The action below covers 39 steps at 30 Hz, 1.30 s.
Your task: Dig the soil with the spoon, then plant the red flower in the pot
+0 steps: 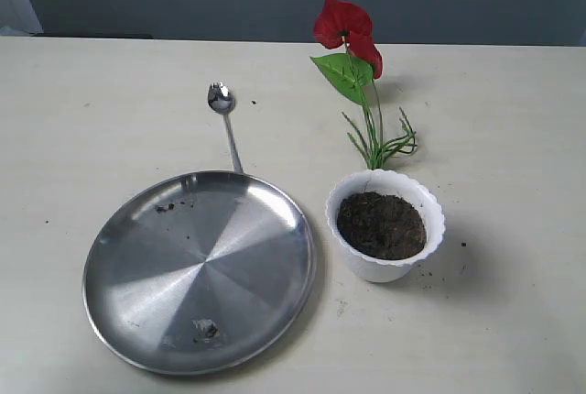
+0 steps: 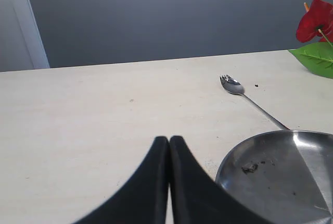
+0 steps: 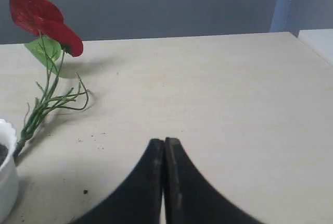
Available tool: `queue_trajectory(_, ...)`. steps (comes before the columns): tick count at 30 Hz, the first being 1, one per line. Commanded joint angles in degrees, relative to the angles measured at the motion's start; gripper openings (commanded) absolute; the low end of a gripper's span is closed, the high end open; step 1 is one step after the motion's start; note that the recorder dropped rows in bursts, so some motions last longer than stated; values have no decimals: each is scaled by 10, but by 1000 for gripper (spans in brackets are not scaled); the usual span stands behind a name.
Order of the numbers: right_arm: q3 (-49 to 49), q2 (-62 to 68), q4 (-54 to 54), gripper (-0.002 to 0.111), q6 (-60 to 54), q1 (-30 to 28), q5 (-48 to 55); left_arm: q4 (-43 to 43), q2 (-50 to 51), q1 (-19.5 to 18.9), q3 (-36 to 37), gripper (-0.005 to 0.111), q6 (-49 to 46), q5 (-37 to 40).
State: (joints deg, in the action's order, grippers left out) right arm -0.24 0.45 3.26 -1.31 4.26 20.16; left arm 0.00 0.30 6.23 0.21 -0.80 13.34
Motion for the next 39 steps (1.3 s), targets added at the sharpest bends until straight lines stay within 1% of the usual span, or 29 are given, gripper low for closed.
queue_trajectory(1, 2, -4, -33, 0, 0, -3, -75, 0, -3, 3, -2, 0, 2, 0)
queue_trajectory(3, 2, -4, 46, 0, 1, -2, -148, 0, -3, 3, -2, 0, 2, 0)
queue_trajectory(5, 2, -4, 150, 0, 4, -2, -202, 0, -3, 3, -2, 0, 2, 0)
queue_trajectory(7, 2, -4, 276, 0, 8, -2, -242, 0, -3, 3, -2, 0, 2, 0)
queue_trajectory(9, 2, -4, 408, 0, 23, -2, -232, 0, -3, 3, -2, 0, 2, 0)
queue_trajectory(11, 2, -4, 477, 0, 25, -2, -202, 0, -3, 3, -2, 0, 2, 0)
queue_trajectory(16, 2, -4, 489, 0, 25, -2, -133, 0, -3, 3, -2, 0, 2, 0)
queue_trajectory(20, 2, -4, 494, 0, 23, -2, -131, 0, -3, 3, -2, 0, 2, 0)
queue_trajectory(23, -26, -4, 490, 0, -8, -2, -166, 0, -3, 3, -2, 0, 2, 0)
queue_trajectory(26, -114, 7, 454, 0, -102, -2, -183, 0, -3, 3, -2, 0, 2, 0)
queue_trajectory(28, -205, 66, 424, 0, -175, -2, -161, 0, -3, 3, -2, 0, 2, 0)
queue_trajectory(30, -311, 160, 385, 0, -244, -2, -116, 0, -3, 3, -2, 0, 2, 0)
queue_trajectory(33, -467, 341, 350, 0, -317, -2, -49, 0, -3, 3, -2, 0, 2, 0)
queue_trajectory(37, -685, 559, 321, -1, -340, -1, 48, 0, -3, 3, -2, 0, 2, 0)
queue_trajectory(39, -793, 672, 298, -1, -339, 15, 99, 0, -3, 3, -2, 0, 2, 0)
